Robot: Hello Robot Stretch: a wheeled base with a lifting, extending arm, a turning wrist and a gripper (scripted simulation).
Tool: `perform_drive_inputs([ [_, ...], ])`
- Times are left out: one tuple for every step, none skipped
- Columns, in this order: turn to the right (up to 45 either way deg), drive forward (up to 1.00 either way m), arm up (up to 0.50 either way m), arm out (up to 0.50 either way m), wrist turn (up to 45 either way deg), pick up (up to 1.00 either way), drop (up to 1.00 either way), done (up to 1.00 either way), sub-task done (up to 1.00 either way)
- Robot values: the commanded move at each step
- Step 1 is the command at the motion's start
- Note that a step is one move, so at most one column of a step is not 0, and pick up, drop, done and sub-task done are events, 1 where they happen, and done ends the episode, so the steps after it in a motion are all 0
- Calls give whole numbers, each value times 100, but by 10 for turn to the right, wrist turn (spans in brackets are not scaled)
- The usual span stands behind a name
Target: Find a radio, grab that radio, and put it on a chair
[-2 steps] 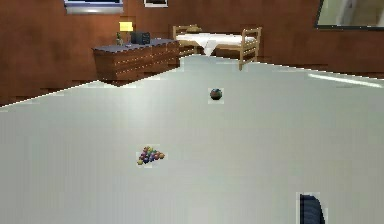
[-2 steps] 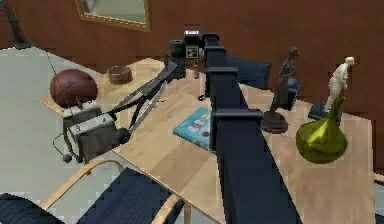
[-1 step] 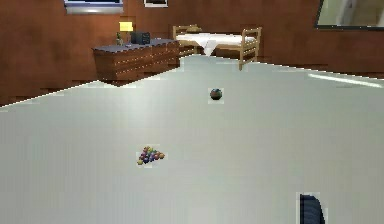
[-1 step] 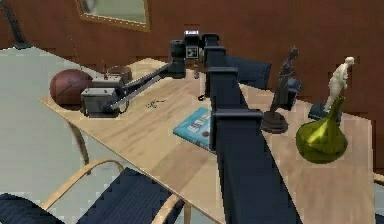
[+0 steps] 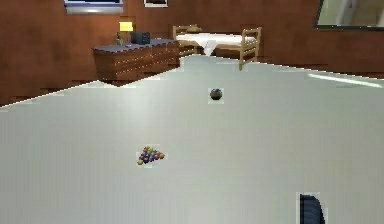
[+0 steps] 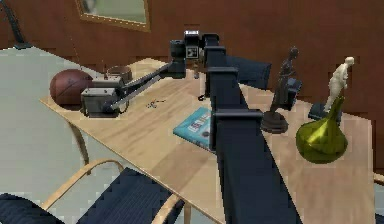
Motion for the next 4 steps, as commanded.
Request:
perform_drive_inputs([
  [0, 0, -50, 0, 0, 0, 0, 0, 0],
  [0, 0, 0, 0, 0, 0, 100, 0, 0],
  [0, 0, 0, -10, 0, 0, 0, 0, 0],
  [0, 0, 0, 0, -390, 0, 0, 0, 0],
])
